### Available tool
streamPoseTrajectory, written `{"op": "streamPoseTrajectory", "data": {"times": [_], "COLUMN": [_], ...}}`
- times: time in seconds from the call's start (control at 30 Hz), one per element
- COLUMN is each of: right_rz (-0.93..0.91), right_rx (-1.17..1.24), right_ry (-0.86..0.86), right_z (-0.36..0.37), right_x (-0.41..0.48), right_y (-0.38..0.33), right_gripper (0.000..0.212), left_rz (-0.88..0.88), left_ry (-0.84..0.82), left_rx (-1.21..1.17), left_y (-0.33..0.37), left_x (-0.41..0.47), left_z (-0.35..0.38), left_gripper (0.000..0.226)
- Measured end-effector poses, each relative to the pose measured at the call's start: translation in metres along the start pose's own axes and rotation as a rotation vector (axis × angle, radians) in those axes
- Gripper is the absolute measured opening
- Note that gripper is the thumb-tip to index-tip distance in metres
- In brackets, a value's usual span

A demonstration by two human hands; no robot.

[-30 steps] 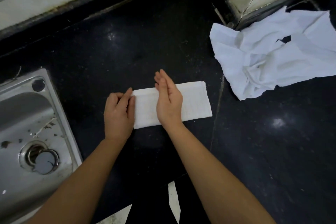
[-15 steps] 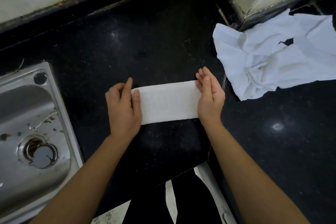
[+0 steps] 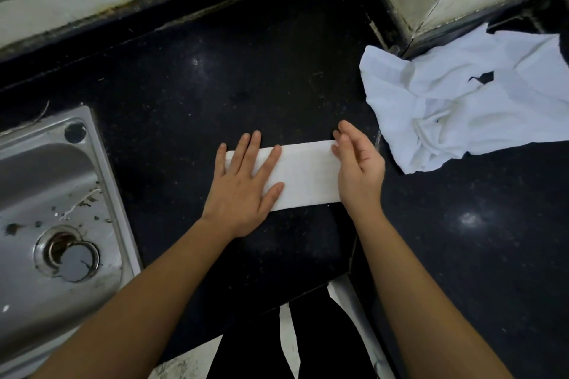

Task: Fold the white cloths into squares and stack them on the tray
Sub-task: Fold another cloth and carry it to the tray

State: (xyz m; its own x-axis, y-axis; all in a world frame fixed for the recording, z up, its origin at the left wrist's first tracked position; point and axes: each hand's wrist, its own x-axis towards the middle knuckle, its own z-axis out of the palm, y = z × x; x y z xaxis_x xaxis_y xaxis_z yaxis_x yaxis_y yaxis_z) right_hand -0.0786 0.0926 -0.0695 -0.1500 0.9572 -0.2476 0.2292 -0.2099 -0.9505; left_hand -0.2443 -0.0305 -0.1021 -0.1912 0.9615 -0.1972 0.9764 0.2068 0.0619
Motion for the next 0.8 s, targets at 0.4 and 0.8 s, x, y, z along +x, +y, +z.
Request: {"op": "streamPoseTrajectory", "data": {"times": [0.4,0.8], "right_rz": [0.174,0.442], "right_rx": [-0.855,0.140], "right_ry": [-0.100,-0.231], "right_z": [-0.033,-0.018], "right_x": [-0.011,-0.014], "right_y": [-0.020,-0.040], "right_gripper": [0.040,0.029], "left_rz": [0.033,-0.117], "left_ry": [0.018,0.255], "left_rx": [0.006,-0.561], "left_y": [-0.001,-0.025], "left_x": [0.001,-0.016], "left_z": [0.001,-0.010], "left_gripper": [0.066,0.063]}}
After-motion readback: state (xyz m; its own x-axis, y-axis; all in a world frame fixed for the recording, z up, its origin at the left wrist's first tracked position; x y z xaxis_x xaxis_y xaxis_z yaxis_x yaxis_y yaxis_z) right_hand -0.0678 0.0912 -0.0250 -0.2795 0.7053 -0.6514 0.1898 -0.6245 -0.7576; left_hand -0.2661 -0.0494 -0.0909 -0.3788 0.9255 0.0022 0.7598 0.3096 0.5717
